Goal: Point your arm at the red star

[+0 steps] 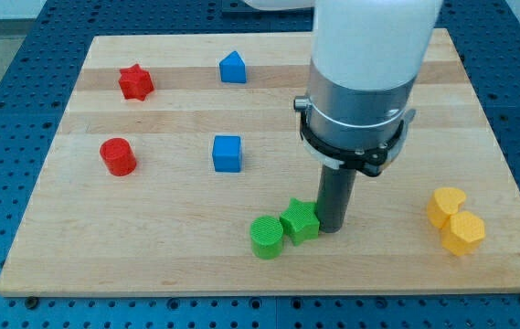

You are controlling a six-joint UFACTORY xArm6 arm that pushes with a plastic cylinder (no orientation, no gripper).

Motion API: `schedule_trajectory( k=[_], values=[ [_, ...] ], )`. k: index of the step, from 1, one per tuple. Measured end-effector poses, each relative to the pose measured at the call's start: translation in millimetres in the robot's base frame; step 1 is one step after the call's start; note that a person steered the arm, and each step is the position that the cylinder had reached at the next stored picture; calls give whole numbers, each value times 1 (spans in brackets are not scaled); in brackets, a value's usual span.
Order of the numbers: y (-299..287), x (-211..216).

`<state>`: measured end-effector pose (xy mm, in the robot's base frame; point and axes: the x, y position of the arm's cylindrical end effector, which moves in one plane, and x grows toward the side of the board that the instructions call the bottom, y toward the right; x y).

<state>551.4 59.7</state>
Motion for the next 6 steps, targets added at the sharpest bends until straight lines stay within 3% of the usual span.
schedule_trajectory(
  k=[4,6],
  values=[
    [12,-2],
    [27,-96]
  ],
)
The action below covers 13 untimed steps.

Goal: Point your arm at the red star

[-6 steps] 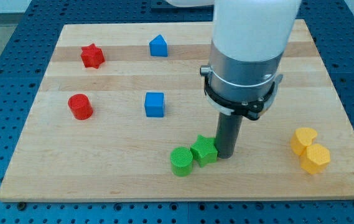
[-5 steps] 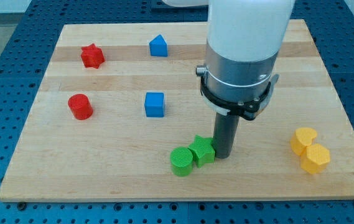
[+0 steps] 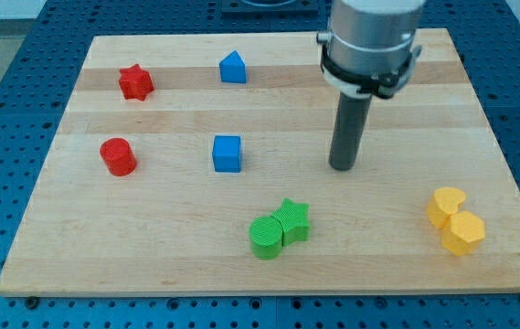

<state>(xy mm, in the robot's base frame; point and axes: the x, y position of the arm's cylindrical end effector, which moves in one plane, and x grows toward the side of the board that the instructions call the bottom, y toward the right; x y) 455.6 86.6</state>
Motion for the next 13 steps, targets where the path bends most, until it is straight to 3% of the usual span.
schedule_trajectory(
  k=[10,13],
  values=[
    [-43,-21],
    [-68,-65]
  ],
)
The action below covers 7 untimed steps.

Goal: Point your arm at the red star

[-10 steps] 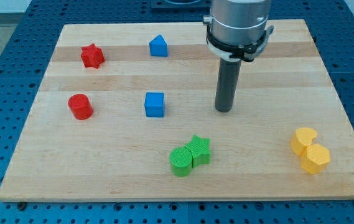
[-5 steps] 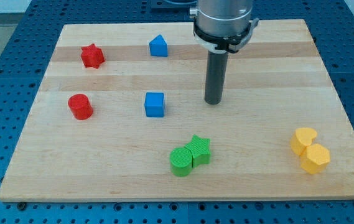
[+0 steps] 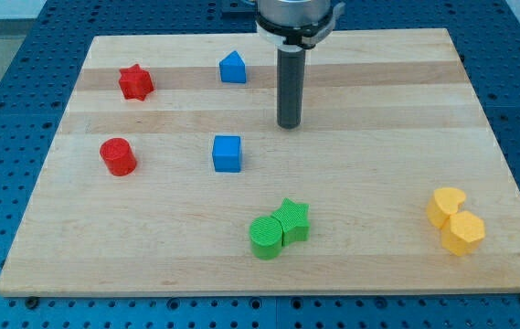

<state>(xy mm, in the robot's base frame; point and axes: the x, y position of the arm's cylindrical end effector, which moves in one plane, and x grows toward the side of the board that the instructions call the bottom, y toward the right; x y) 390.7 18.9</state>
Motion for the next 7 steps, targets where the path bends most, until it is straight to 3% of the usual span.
schedule_trajectory(
  k=[7],
  values=[
    [-56,0]
  ],
)
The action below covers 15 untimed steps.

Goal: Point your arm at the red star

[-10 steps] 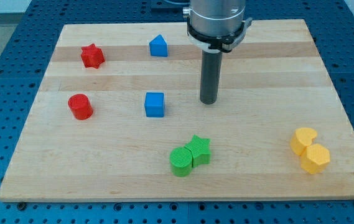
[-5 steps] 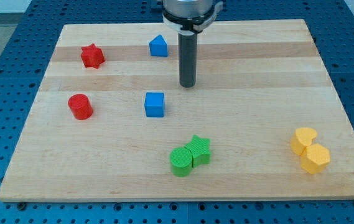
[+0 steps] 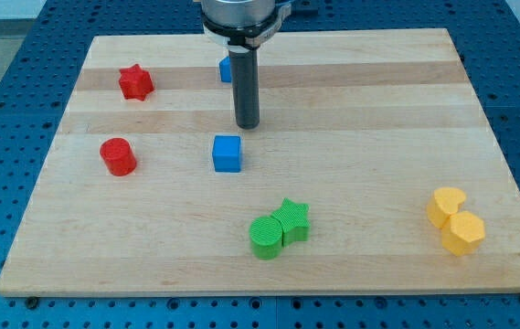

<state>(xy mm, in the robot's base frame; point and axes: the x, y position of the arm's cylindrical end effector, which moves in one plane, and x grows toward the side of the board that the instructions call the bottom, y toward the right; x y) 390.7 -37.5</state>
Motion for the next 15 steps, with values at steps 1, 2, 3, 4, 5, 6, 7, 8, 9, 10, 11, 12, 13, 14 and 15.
schedule_trajectory(
  k=[1,2,3,4,5,6,7,8,9,10,11,12,13,14,15],
  values=[
    [-19,-1],
    [-40,-4],
    [-59,-5],
    [-69,-5],
    [-69,-19],
    [-69,-70],
    [-69,-91],
    [-71,-94],
    [-83,-114],
    [-89,-118],
    [-89,-121],
    [-91,-124],
    [-93,-124],
    [-106,-135],
    [-130,-148]
  ],
)
